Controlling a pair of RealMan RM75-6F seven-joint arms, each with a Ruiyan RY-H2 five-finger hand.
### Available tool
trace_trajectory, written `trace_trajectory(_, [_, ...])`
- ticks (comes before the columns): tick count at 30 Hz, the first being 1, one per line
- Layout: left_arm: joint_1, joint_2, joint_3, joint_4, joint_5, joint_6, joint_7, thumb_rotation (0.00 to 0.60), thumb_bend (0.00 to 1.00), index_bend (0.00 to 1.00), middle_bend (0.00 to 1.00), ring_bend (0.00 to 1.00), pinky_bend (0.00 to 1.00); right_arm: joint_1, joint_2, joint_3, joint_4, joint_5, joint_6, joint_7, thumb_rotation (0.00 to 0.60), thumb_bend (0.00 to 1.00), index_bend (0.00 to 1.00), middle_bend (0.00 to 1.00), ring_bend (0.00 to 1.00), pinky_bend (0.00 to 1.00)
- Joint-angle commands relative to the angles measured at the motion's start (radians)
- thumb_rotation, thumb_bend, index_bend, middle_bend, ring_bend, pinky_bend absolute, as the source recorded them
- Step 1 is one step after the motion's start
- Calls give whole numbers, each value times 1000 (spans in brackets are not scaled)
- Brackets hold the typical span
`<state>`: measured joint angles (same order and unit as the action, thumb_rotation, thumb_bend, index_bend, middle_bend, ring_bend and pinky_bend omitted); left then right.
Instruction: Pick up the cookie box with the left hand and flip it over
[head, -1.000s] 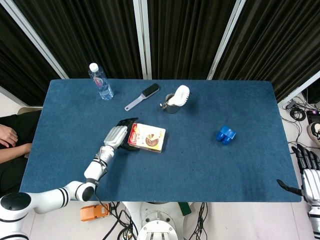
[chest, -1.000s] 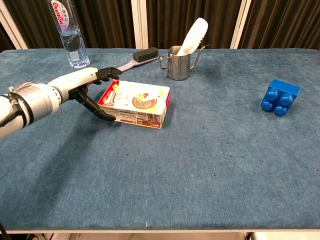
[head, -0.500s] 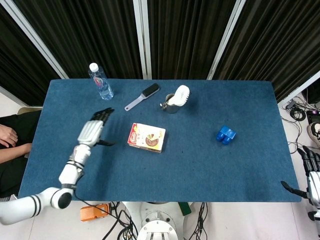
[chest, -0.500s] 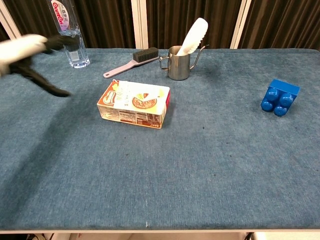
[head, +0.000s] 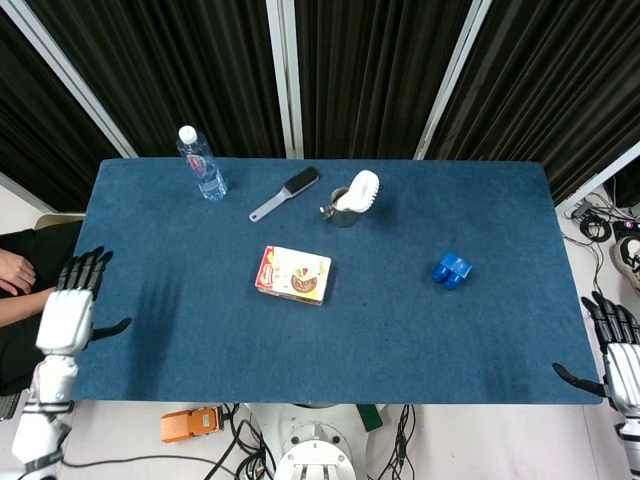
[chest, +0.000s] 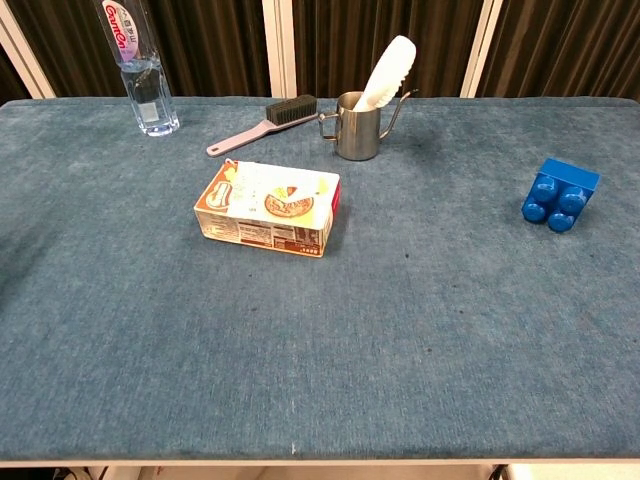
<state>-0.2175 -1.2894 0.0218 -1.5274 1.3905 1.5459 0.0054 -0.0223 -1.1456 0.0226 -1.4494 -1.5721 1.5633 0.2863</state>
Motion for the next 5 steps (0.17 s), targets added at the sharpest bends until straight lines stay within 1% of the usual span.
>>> trace_trajectory(1, [71, 40, 51, -5, 71, 83, -21, 600, 0, 16, 7, 0, 8, 4, -1, 0, 0, -7, 3, -2, 600, 218, 0, 44, 0, 15])
trace_trajectory(5, [127, 69, 72, -5, 106, 143, -20, 600, 0, 40, 26, 0, 8, 10, -4, -2, -3, -15, 0, -12, 600, 218, 0, 44, 0, 15])
